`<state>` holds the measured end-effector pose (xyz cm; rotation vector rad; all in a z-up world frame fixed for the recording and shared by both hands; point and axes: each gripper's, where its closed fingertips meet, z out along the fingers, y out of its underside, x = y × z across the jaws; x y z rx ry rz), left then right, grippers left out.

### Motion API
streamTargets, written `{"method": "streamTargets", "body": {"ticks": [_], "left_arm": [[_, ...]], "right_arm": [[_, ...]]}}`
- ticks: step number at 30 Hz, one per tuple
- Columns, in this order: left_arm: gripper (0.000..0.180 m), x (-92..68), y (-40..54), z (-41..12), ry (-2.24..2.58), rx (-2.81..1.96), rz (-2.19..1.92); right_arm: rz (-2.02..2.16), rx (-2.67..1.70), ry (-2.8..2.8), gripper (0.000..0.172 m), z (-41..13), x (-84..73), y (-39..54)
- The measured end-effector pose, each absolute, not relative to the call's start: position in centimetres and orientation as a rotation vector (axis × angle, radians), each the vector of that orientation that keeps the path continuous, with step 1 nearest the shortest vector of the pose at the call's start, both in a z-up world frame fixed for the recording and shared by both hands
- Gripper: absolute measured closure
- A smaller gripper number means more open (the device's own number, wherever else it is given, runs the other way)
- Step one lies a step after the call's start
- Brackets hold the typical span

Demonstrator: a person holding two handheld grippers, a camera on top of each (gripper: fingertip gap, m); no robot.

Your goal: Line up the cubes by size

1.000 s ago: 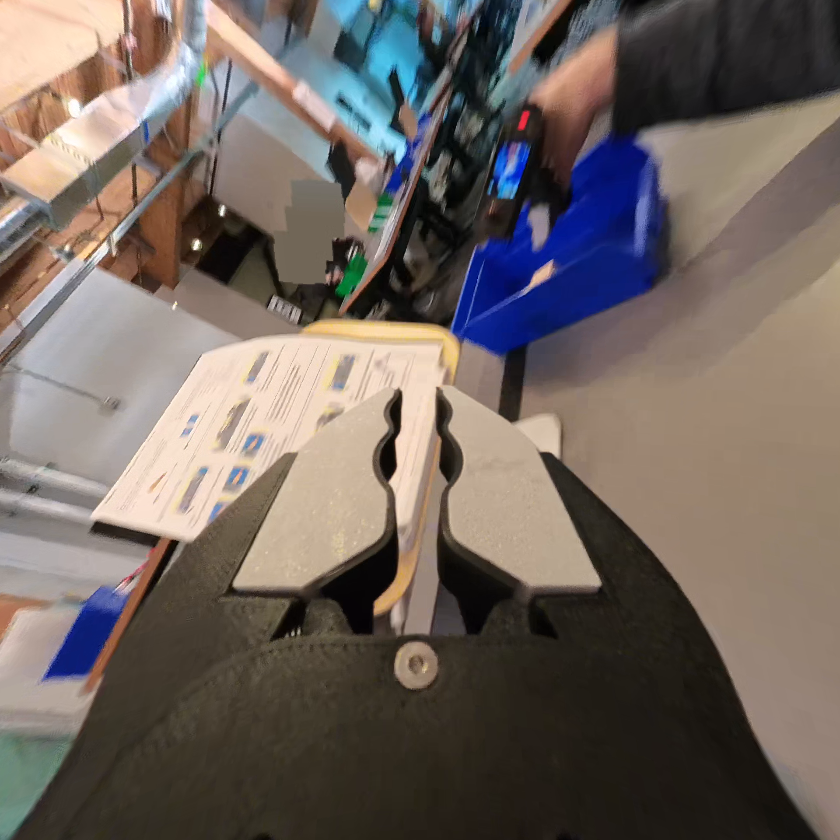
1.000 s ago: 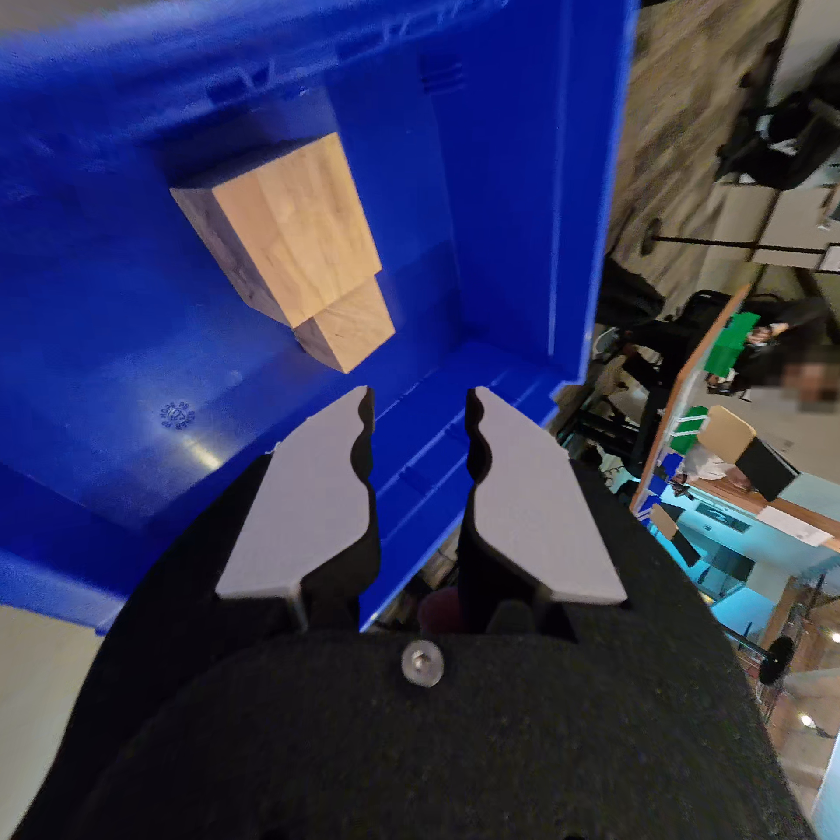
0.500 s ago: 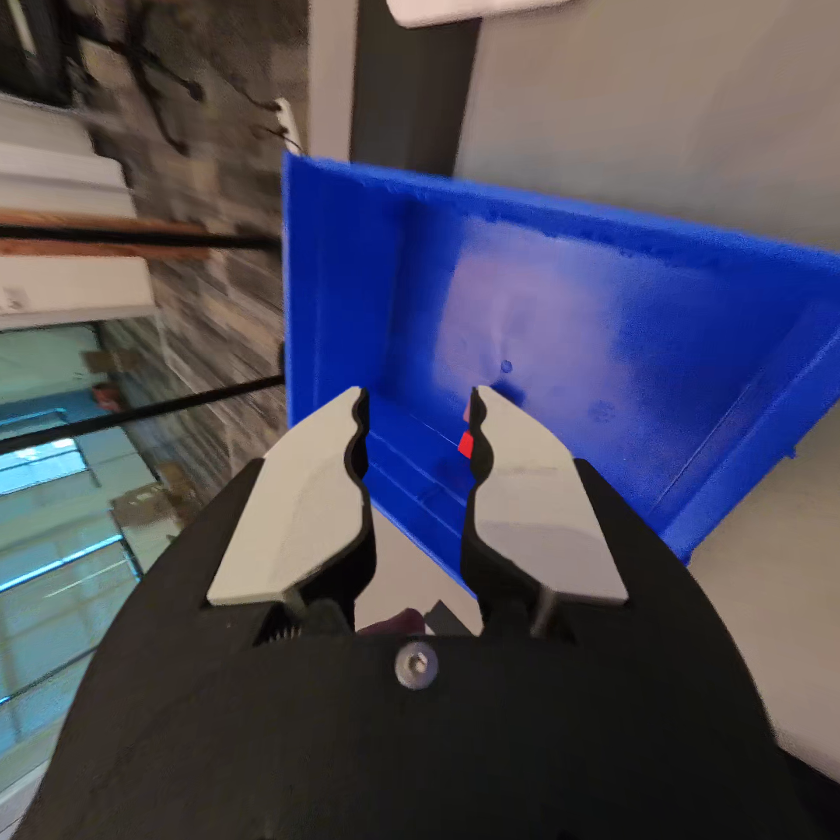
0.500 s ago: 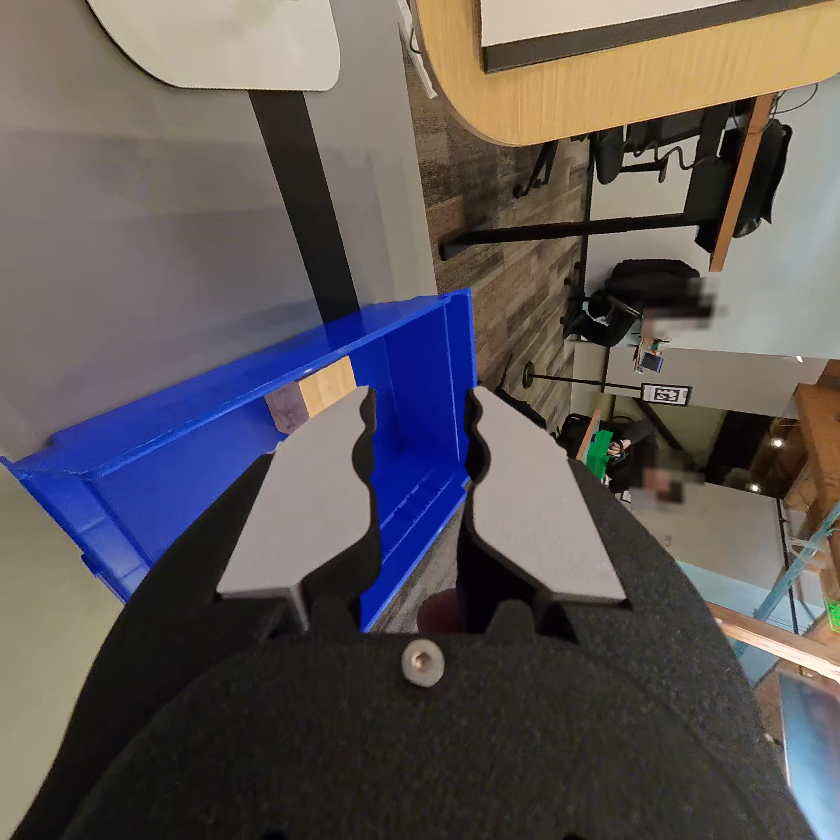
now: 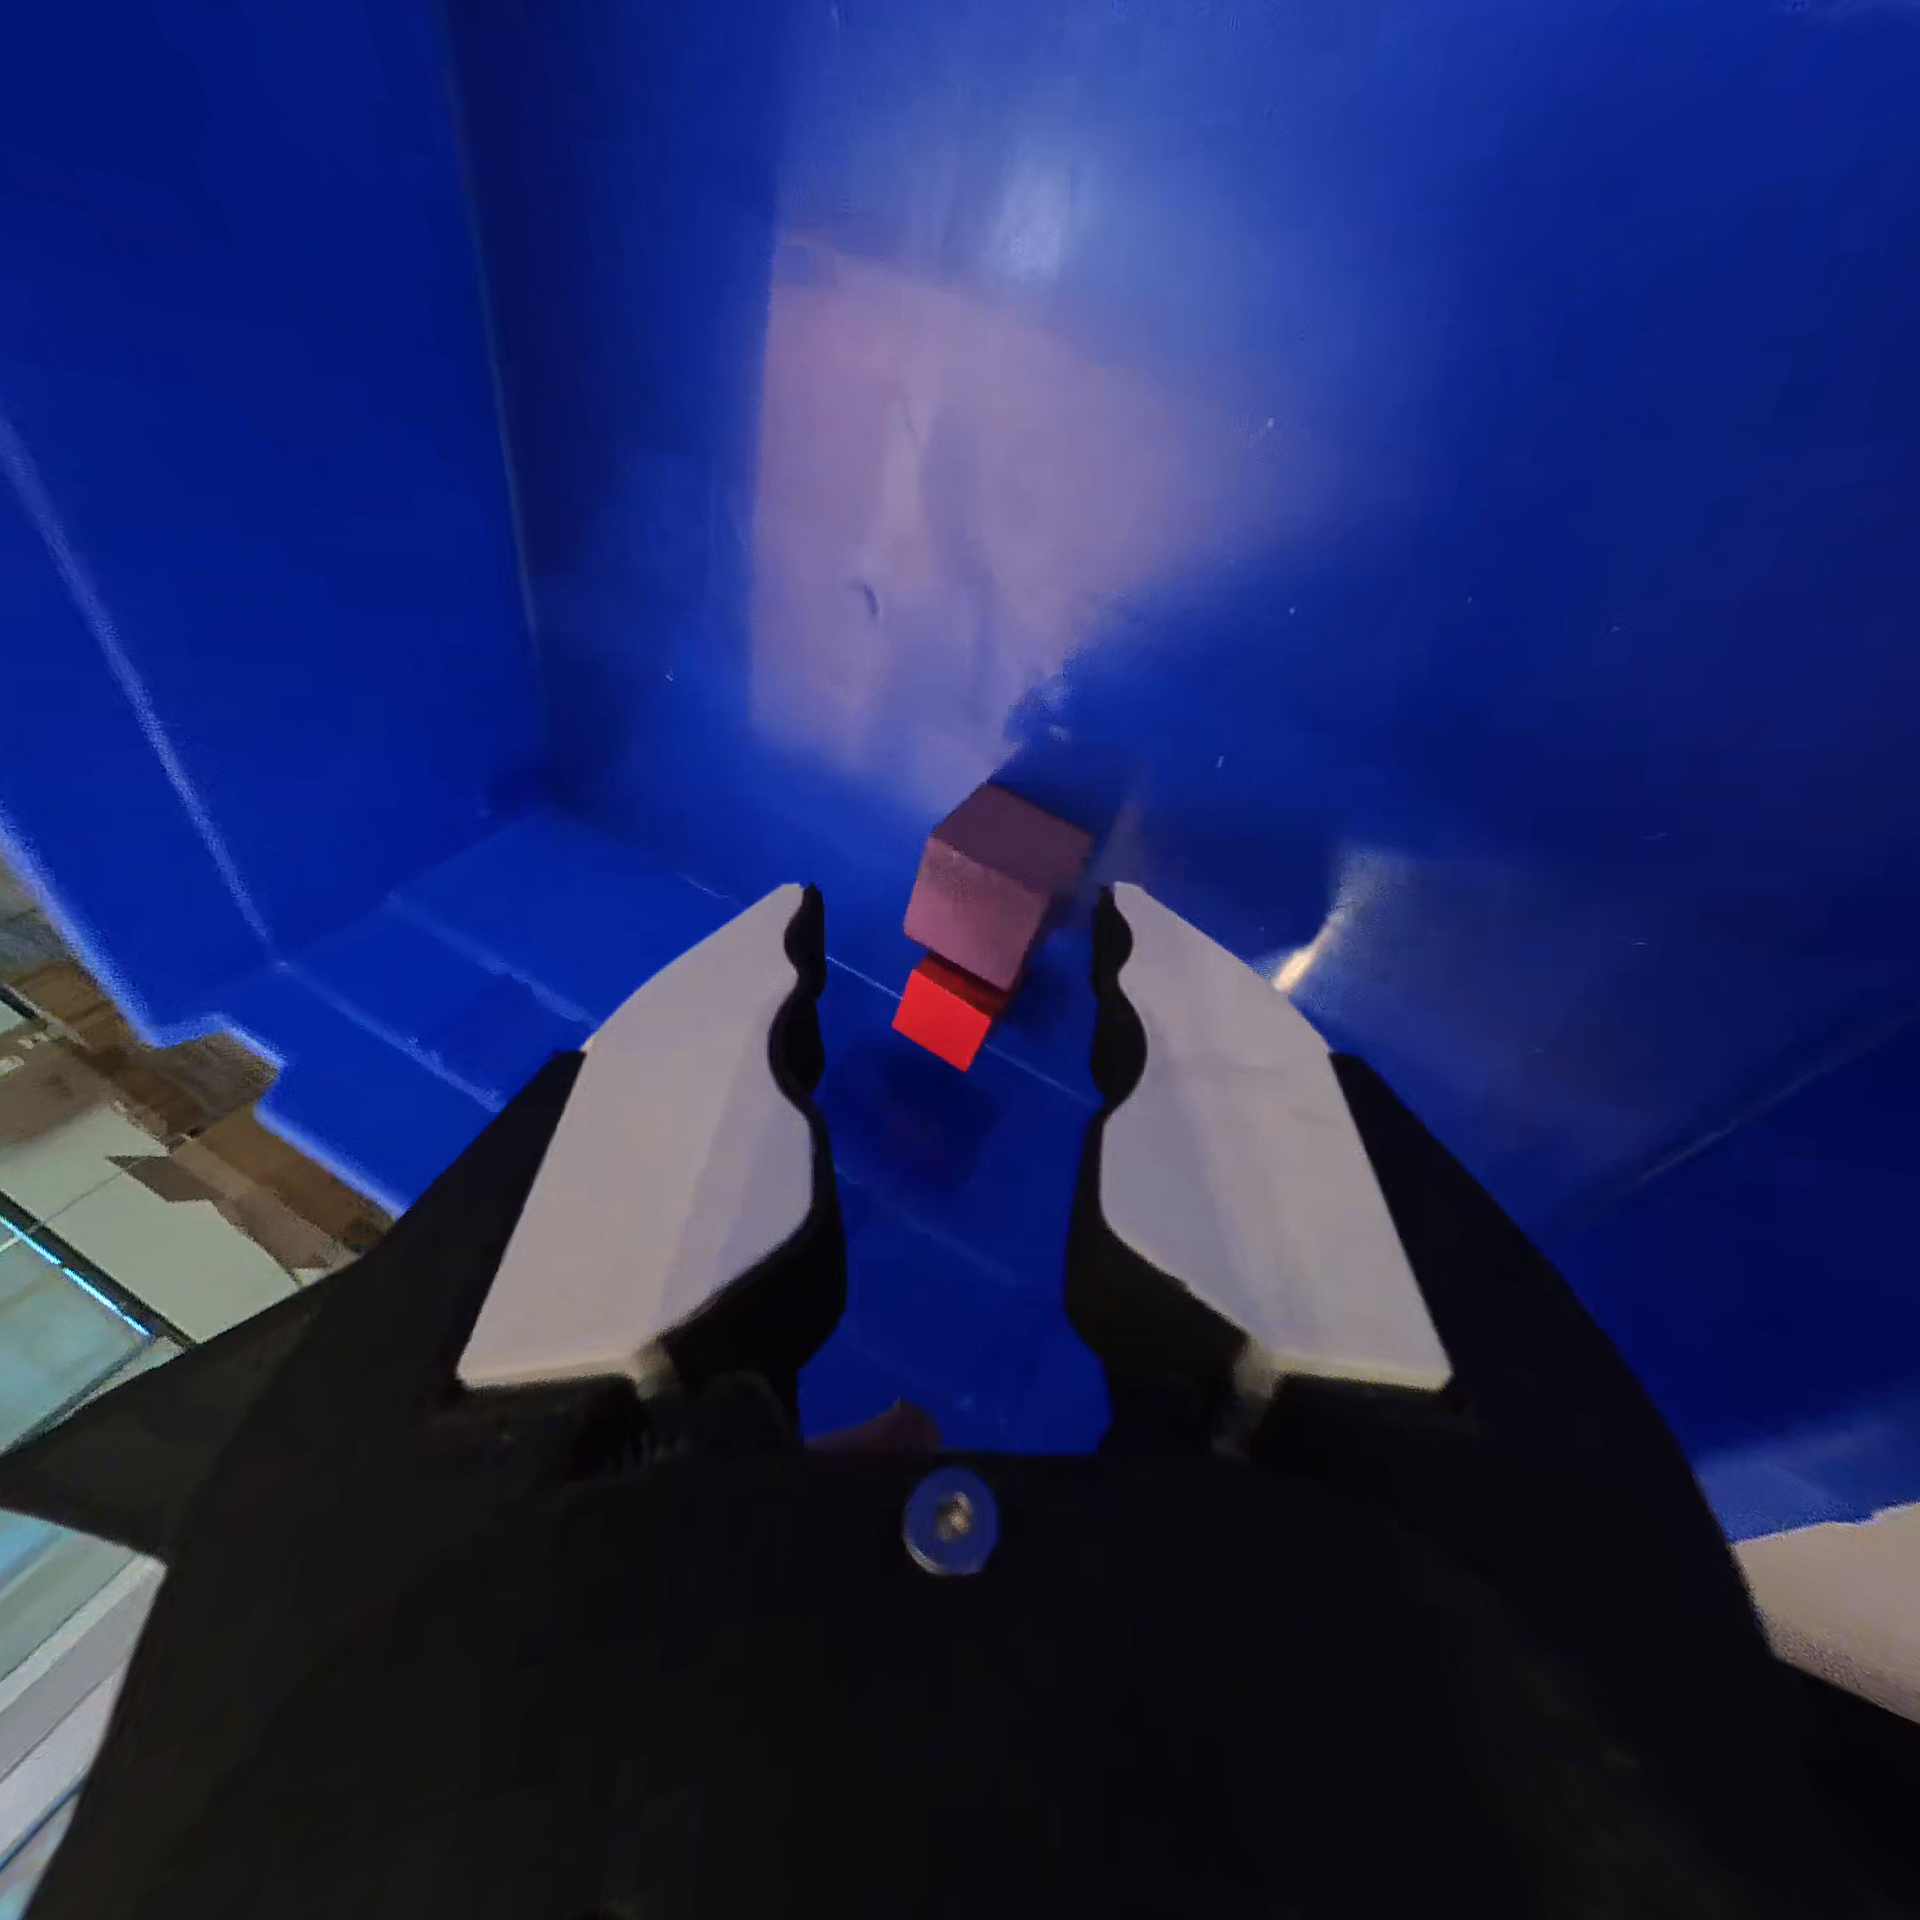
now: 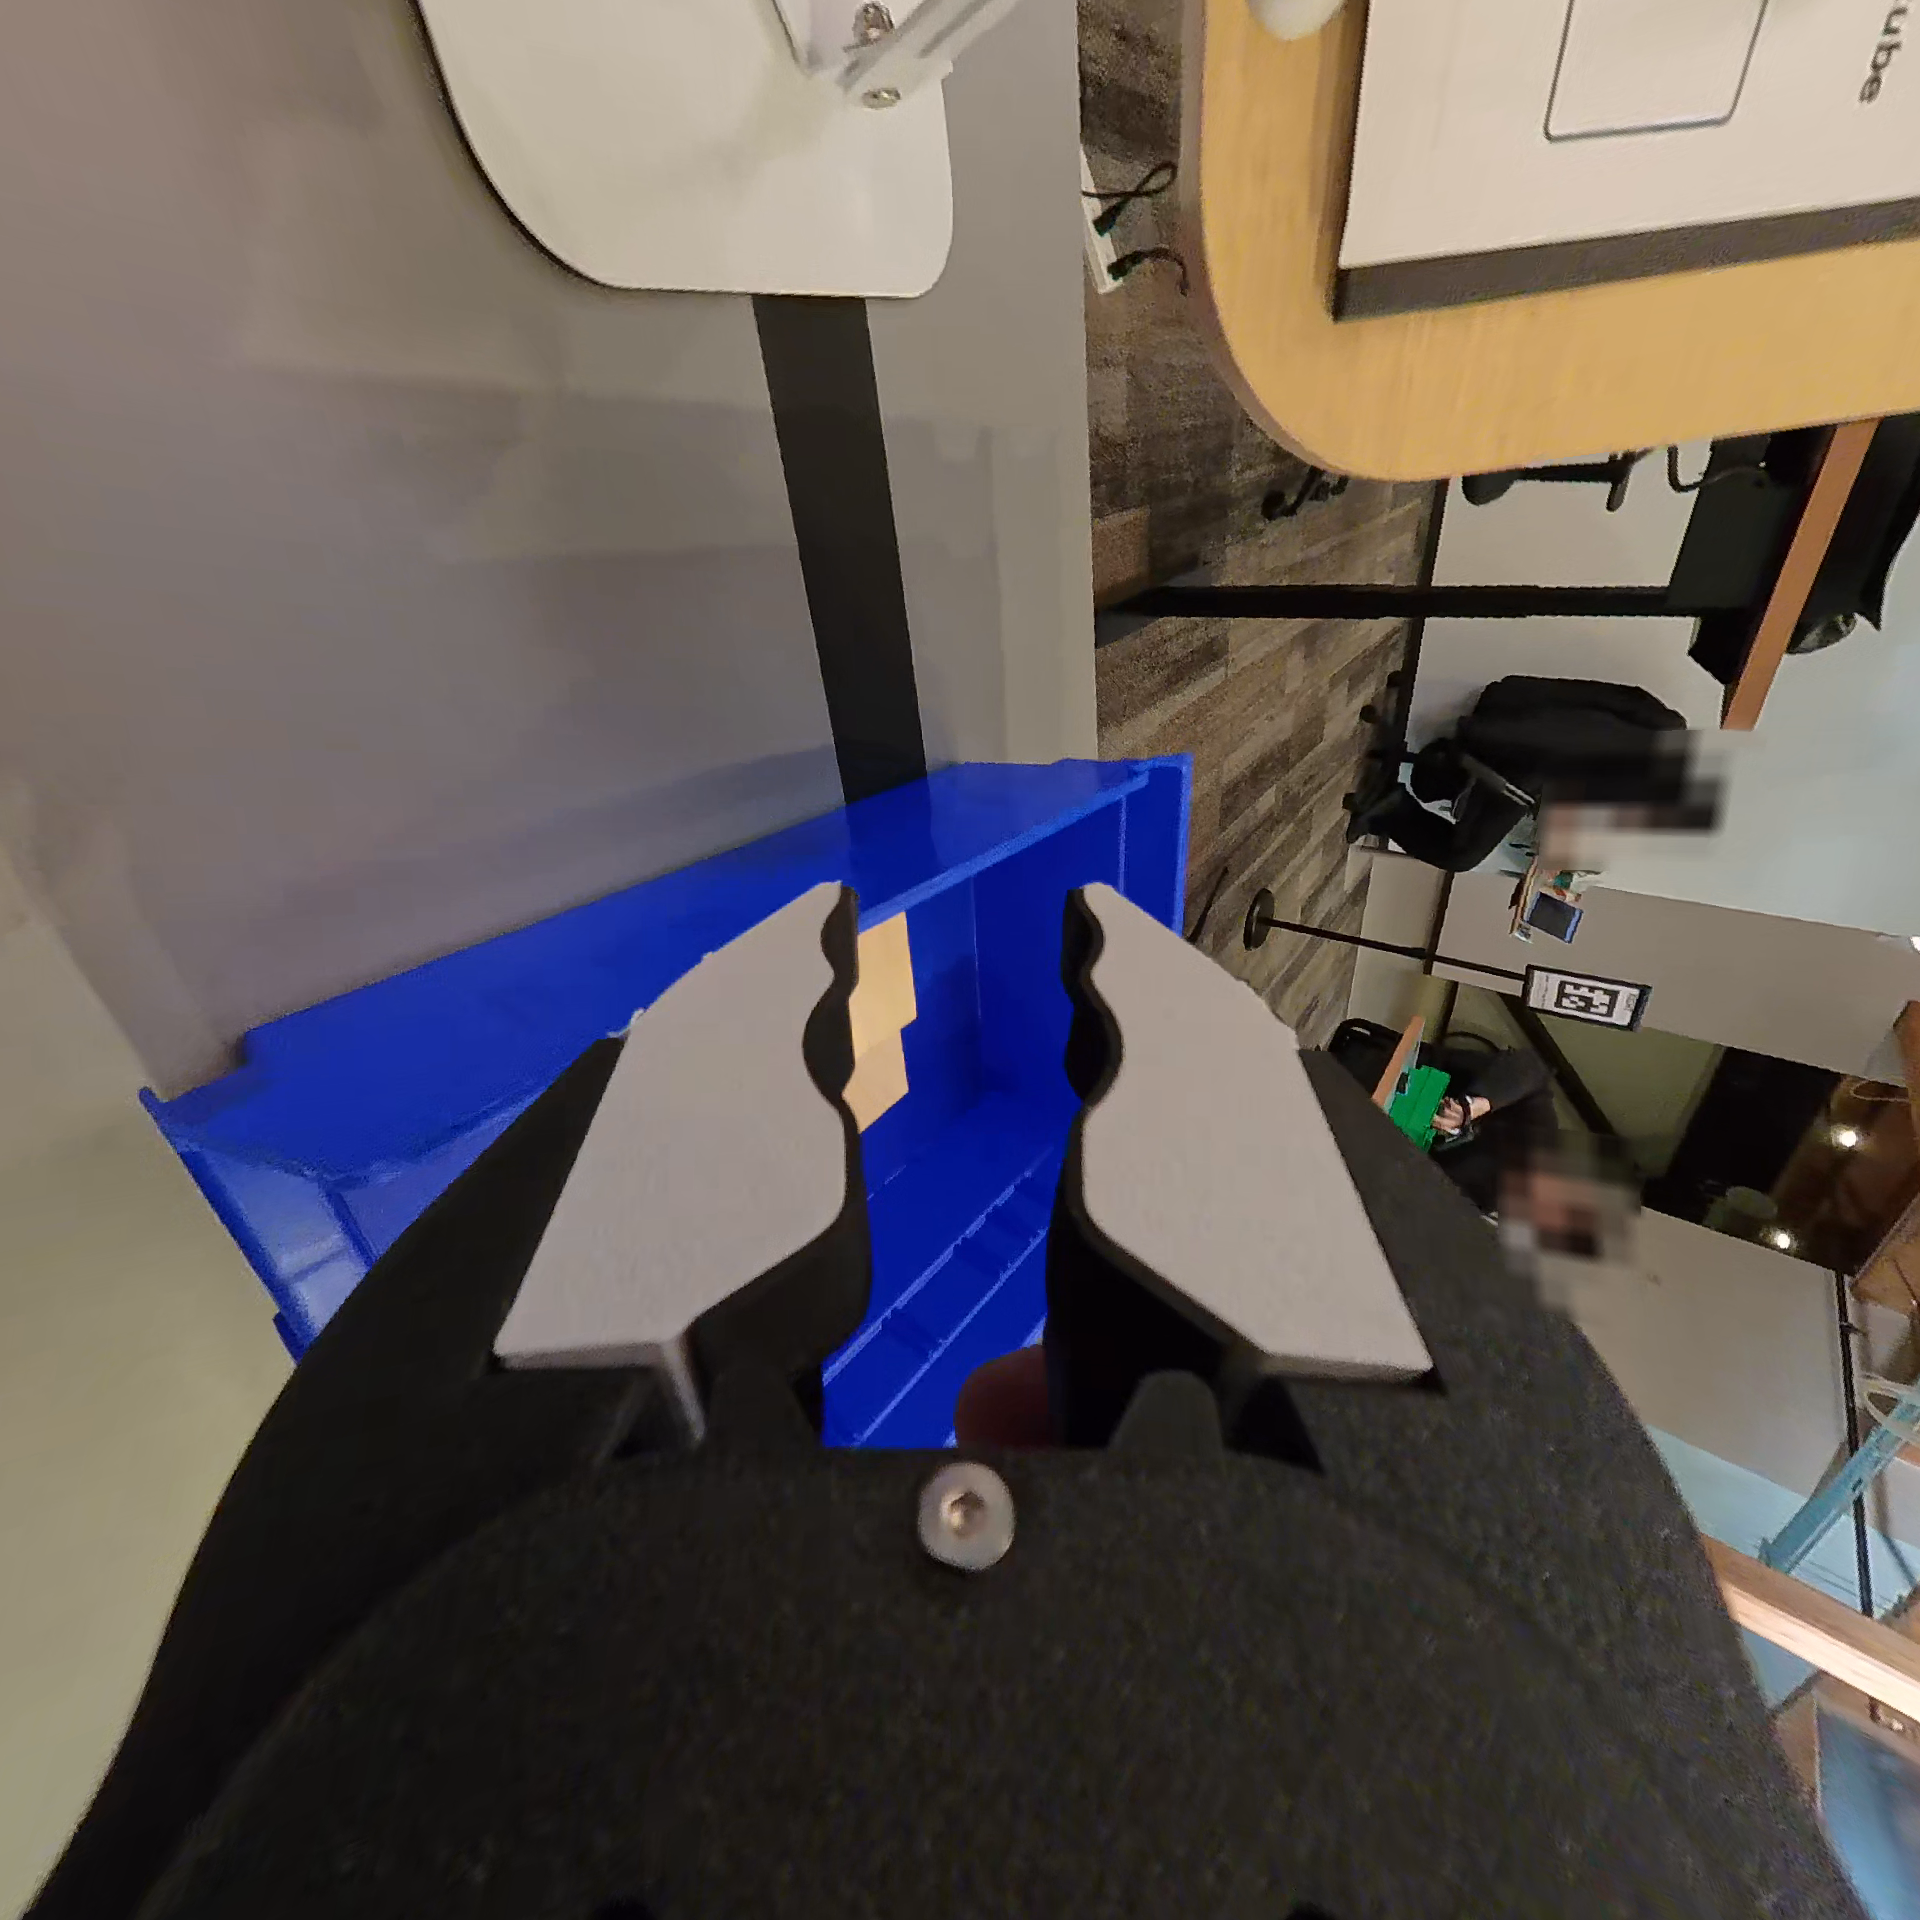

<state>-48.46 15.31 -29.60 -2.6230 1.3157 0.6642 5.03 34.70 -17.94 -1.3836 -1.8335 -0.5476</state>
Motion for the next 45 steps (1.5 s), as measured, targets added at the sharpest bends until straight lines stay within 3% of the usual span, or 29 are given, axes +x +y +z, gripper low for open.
{"method": "streamTargets", "body": {"ticks": [1, 9, 19, 33, 45], "left_arm": [[0.131, -48.7, 15.1, -29.9, 1.308, -2.644, 0.658], [0.146, -49.7, 14.8, -31.4, 1.322, -2.707, 0.67], [0.148, -49.2, 15.4, -29.9, 1.277, -2.645, 0.68], [0.15, -35.7, 15.5, -10.5, 1.172, -1.792, 0.589], [0.151, -20.9, 13.2, -3.5, 1.17, -1.234, 0.13]], "right_arm": [[-0.543, -1.378, -1.841, 0.134, -18.0, 4.8, 34.5], [-0.536, -1.365, -1.87, 0.134, -18.7, 4.2, 34.2], [-0.485, -1.313, -1.871, 0.134, -18.2, 2.8, 32.8], [-0.142, -0.962, -1.789, 0.133, -15.2, -7.4, 24.0], [0.445, -0.594, -1.493, 0.131, -6.3, -15.0, 15.0]]}}
